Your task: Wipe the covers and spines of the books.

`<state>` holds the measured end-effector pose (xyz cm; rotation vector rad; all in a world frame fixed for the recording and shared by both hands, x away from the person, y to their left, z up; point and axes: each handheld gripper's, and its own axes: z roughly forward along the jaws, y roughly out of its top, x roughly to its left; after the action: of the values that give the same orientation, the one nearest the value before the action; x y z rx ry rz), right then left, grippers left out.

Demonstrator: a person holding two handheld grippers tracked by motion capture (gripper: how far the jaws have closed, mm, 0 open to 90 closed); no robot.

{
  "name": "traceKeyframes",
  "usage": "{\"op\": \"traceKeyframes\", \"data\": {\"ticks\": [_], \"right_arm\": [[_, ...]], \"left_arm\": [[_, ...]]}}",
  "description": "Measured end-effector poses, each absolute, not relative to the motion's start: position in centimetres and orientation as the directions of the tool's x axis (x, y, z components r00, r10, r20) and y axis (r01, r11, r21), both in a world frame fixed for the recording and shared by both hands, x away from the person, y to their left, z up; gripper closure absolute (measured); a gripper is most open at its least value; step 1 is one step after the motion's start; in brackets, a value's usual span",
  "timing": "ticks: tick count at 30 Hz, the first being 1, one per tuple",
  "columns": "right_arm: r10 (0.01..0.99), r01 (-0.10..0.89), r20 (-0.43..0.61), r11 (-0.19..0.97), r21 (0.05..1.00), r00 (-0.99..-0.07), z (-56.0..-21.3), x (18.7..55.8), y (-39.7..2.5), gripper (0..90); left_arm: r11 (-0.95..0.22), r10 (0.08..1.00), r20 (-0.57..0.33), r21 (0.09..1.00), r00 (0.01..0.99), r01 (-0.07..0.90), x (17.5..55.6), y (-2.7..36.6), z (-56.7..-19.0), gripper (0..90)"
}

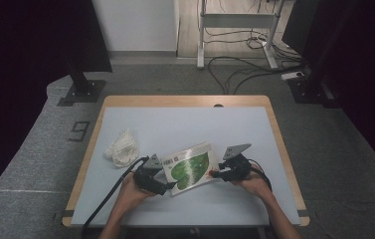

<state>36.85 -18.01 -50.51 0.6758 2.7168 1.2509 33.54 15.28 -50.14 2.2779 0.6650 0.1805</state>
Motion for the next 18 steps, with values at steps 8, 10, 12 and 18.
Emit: {"op": "traceKeyframes", "data": {"ticks": [8,10,12,18], "right_arm": [[0.422,0.373,0.135,0.556,0.743,-0.897,-50.6,36.86,-18.25,60.2],[0.431,0.382,0.14,0.549,0.743,-0.891,-50.58,36.86,-18.32,58.7],[0.432,0.379,0.133,0.555,0.74,-0.892,-50.49,36.83,-18.34,57.2],[0.475,0.396,0.12,0.539,0.743,-0.872,-49.69,37.33,-18.72,45.9]], "left_arm": [[-0.607,0.507,-0.04,0.693,0.861,0.39,33.31,14.91,-49.44,28.8],[-0.608,0.507,-0.041,0.691,0.861,0.391,33.33,14.88,-49.36,29.3],[-0.61,0.506,-0.038,0.691,0.862,0.389,33.31,14.86,-49.32,29.3],[-0.62,0.498,-0.017,0.692,0.867,0.37,33.25,14.79,-49.15,30.5]]}}
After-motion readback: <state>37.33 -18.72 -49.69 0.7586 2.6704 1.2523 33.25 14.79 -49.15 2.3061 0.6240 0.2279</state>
